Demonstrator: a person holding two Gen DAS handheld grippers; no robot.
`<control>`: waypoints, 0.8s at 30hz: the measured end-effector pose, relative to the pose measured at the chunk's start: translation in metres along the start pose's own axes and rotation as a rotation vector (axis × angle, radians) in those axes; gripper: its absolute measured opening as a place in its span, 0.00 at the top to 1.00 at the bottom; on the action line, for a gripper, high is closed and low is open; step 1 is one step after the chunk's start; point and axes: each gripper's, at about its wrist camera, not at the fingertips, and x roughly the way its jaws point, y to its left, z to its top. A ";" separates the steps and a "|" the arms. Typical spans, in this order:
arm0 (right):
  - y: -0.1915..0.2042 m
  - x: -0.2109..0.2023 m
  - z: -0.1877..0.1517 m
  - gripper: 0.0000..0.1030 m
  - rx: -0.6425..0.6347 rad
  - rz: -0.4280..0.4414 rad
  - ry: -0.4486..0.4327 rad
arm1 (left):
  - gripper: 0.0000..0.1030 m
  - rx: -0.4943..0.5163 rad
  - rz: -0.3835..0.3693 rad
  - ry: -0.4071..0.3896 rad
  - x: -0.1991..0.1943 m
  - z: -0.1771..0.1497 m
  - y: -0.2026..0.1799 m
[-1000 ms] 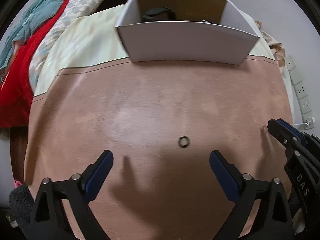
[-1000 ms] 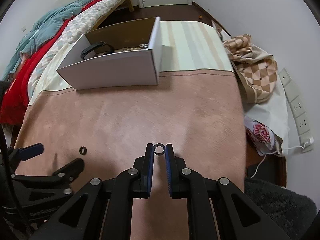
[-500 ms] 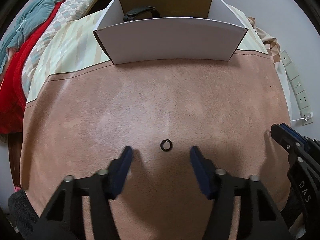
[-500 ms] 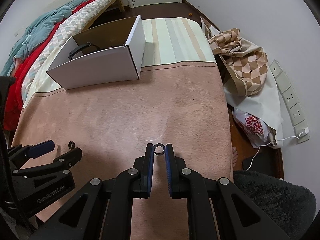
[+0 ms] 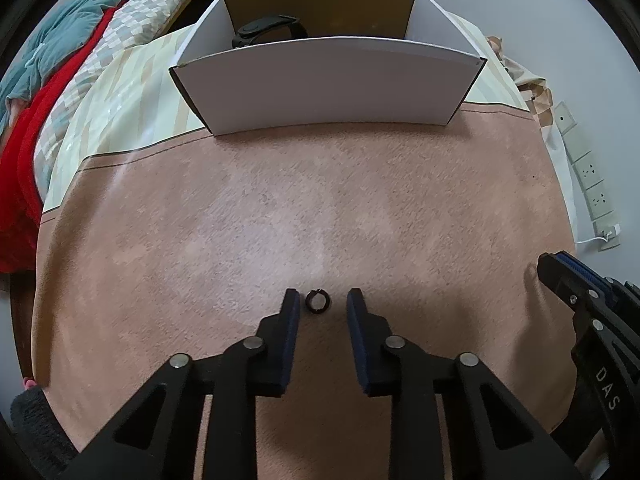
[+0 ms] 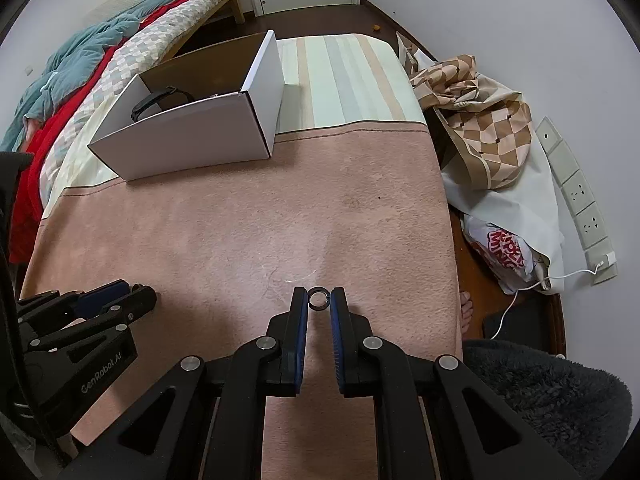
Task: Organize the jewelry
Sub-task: 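Carry both black rings over the white box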
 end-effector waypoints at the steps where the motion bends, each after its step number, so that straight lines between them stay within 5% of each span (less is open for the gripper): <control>1: 0.000 0.000 0.000 0.88 0.000 -0.001 -0.001 | 0.85 0.003 0.000 -0.002 0.000 0.000 -0.001; 17: 0.002 -0.019 0.011 0.88 0.016 0.030 -0.045 | 0.90 0.001 -0.037 -0.060 -0.031 0.010 0.003; 24: 0.009 -0.045 0.066 0.88 0.059 0.152 -0.118 | 0.90 -0.033 -0.111 -0.145 -0.076 0.057 0.018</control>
